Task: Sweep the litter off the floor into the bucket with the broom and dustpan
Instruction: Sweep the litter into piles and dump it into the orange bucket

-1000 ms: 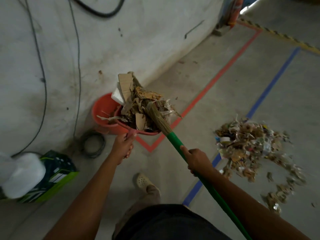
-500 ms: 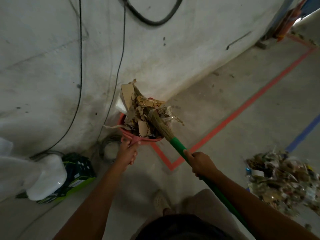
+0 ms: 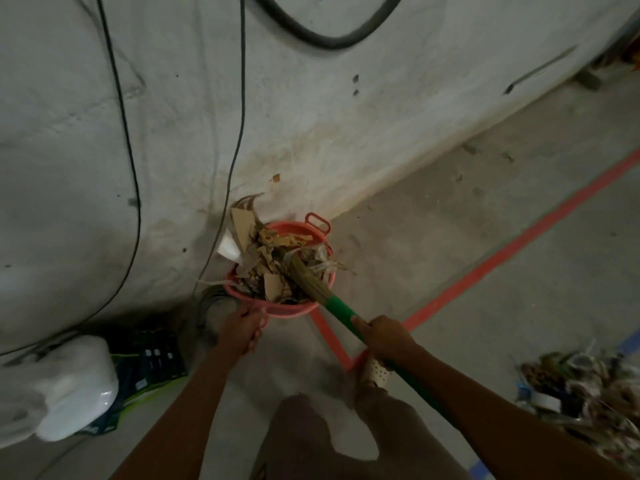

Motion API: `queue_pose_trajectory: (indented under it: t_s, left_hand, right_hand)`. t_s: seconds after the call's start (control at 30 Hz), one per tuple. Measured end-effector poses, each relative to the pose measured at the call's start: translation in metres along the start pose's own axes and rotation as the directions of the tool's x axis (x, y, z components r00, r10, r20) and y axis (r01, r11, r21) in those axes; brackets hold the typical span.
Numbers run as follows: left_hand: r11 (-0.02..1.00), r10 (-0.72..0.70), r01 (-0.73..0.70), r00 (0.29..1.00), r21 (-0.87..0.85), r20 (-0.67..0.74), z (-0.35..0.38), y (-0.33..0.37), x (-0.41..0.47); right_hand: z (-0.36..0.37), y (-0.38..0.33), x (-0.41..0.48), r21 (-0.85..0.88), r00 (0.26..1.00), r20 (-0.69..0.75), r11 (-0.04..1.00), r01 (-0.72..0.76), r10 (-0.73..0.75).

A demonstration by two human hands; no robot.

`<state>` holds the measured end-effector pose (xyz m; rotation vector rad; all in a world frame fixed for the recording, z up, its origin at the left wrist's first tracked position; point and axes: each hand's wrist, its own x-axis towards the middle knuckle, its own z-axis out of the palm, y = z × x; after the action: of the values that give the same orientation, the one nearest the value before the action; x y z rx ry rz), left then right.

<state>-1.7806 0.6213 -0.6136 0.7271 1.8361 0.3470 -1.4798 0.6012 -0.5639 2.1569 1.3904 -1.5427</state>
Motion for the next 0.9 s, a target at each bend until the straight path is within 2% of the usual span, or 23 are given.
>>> queue_pose_trajectory:
  t_s: [0.1, 0.23, 0.4, 0.47, 0.57, 0.63, 0.73, 0.9]
  left_hand:
    - [0.989, -0.143, 0.144, 0.988, -0.011, 0.051, 0.005, 0.011, 0.039]
    - [0.963, -0.258, 0.265, 0.96, -0.057, 0.111, 0.01, 0.012, 0.099]
    - [0.917, -0.388, 0.398, 0.901, -0.017, 0.194, 0.021, 0.024, 0.175]
    - [0.918, -0.387, 0.397, 0.898, -0.008, 0.211, 0.023, 0.03, 0.195]
    - [0.942, -0.334, 0.315, 0.914, 0.113, 0.231, 0.019, 0.037, 0.218]
    - [0.937, -0.345, 0.319, 0.909, 0.145, 0.233, 0.015, 0.04, 0.229]
    - [0.93, -0.349, 0.316, 0.92, 0.189, 0.18, 0.008, 0.051, 0.228]
    - [0.942, -0.284, 0.24, 0.943, 0.235, 0.176, -0.014, 0.069, 0.214]
  right_hand:
    - [-0.008, -0.011, 0.035, -0.048, 0.999, 0.02, 0.998, -0.031, 0.032]
    - [-0.008, -0.035, 0.082, -0.009, 0.995, 0.014, 0.996, -0.094, 0.094]
    - [0.007, -0.064, 0.138, -0.128, 0.989, 0.04, 0.983, -0.134, 0.14]
    - [0.014, -0.075, 0.154, -0.177, 0.988, 0.048, 0.975, -0.136, 0.146]
    - [0.021, -0.095, 0.171, -0.197, 0.984, 0.044, 0.968, -0.158, 0.17]
    - [0.024, -0.106, 0.175, -0.217, 0.981, 0.04, 0.96, -0.179, 0.191]
    - [0.025, -0.12, 0.173, -0.236, 0.977, 0.043, 0.953, -0.191, 0.207]
    - [0.017, -0.135, 0.155, -0.227, 0.979, 0.022, 0.955, -0.193, 0.203]
